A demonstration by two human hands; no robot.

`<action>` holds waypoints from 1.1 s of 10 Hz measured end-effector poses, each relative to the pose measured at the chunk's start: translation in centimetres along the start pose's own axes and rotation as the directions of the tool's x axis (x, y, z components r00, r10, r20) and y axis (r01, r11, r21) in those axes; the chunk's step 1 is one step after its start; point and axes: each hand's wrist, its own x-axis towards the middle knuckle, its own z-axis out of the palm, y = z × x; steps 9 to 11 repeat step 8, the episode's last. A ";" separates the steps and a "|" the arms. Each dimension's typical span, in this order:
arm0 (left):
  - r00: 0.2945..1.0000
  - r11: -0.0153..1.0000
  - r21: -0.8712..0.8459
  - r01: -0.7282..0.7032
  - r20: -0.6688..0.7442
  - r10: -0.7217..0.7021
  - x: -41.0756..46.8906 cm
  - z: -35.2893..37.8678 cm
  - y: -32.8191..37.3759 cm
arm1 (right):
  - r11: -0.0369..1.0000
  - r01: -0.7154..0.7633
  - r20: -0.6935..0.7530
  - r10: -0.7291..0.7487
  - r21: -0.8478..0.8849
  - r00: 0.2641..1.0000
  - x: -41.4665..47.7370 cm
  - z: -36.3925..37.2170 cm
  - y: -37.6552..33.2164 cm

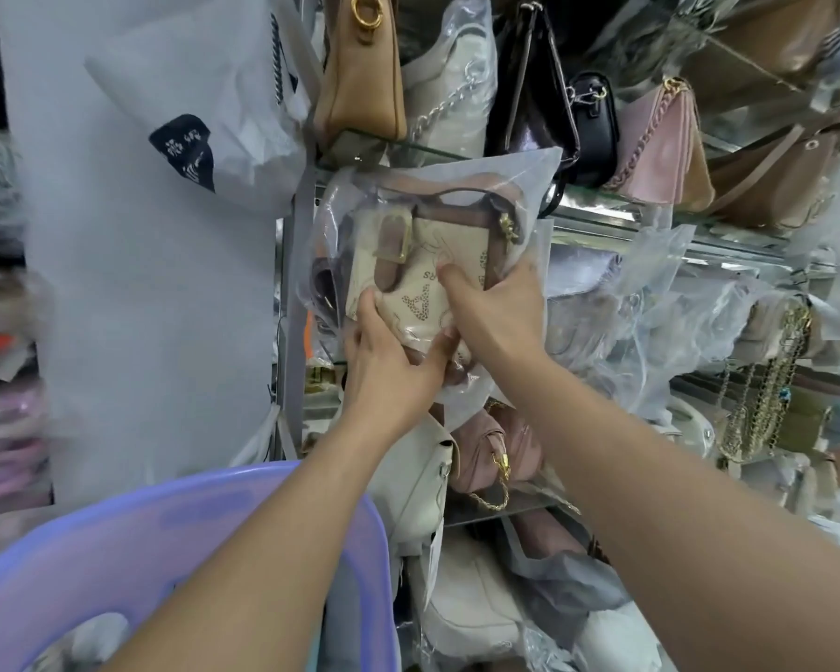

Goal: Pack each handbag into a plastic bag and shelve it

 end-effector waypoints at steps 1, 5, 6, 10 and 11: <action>1.000 0.982 0.187 -0.006 0.023 0.002 1.5 0.1 -0.6 | 0.996 0.049 0.065 -0.044 -0.080 0.997 0.1 -0.1 0.7; 0.997 0.900 0.429 0.078 -0.043 -0.066 4.3 0.1 -1.5 | 0.830 0.151 0.048 -0.149 -0.537 0.988 1.5 2.6 1.6; 0.992 0.944 0.313 0.107 -0.095 -0.082 3.5 -0.3 -1.2 | 0.851 0.144 0.051 -0.137 -0.505 0.989 1.0 2.1 1.7; 0.984 0.985 0.124 0.116 -0.152 -0.097 2.2 -1.0 -1.1 | 0.908 0.127 -0.006 -0.141 -0.399 0.990 -0.8 0.7 2.1; 0.984 0.985 0.124 0.116 -0.152 -0.097 2.2 -1.0 -1.1 | 0.908 0.127 -0.006 -0.141 -0.399 0.990 -0.8 0.7 2.1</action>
